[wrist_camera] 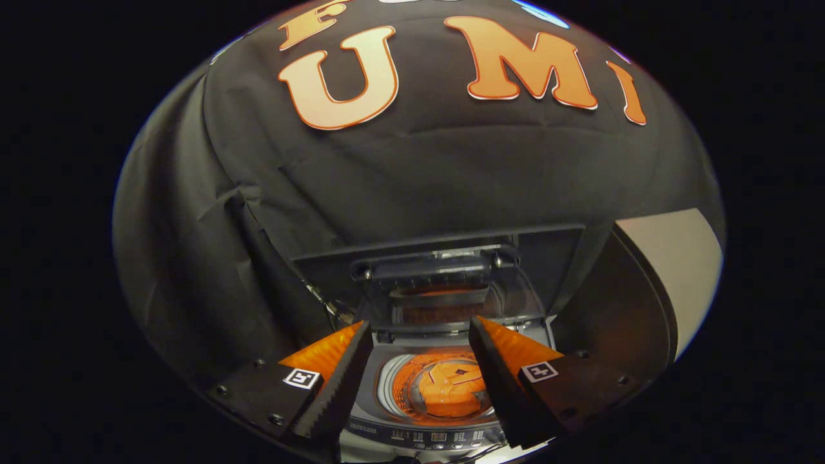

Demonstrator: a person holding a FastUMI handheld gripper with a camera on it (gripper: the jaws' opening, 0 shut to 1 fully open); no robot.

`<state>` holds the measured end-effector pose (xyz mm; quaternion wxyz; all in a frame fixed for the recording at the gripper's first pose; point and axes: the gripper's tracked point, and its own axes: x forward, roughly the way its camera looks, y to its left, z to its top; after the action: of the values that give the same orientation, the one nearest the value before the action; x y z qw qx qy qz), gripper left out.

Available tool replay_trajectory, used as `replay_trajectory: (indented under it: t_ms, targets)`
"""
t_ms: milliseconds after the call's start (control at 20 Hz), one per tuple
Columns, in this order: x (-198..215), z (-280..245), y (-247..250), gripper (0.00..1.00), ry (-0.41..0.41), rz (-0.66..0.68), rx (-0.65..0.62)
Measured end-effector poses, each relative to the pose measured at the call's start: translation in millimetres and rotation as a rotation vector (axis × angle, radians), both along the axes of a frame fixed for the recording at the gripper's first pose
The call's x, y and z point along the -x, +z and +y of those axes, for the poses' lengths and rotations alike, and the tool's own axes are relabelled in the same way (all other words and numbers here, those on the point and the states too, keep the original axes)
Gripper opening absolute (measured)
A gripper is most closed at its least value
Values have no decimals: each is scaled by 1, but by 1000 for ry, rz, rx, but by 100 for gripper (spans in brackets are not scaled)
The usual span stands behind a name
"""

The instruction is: Put the clothes into the washing machine and then close the washing machine lid.

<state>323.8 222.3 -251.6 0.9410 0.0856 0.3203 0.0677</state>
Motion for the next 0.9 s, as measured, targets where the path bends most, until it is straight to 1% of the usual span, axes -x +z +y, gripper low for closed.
replay_trajectory:
  t_ms: [150, 400, 500, 600, 700, 900]
  targets:
    - [-24, -2, 16, 98, 12, -37, 38]
    - [-66, -1, 41, 98, 3, -84, 30]
    - [-82, -3, 44, 98, 5, -89, 47]
    - [-95, 0, 41, 98, 11, -84, 49]
    - [-109, -1, 34, 98, 1, -73, 52]
    - [-124, -1, 20, 98, -12, -50, 48]
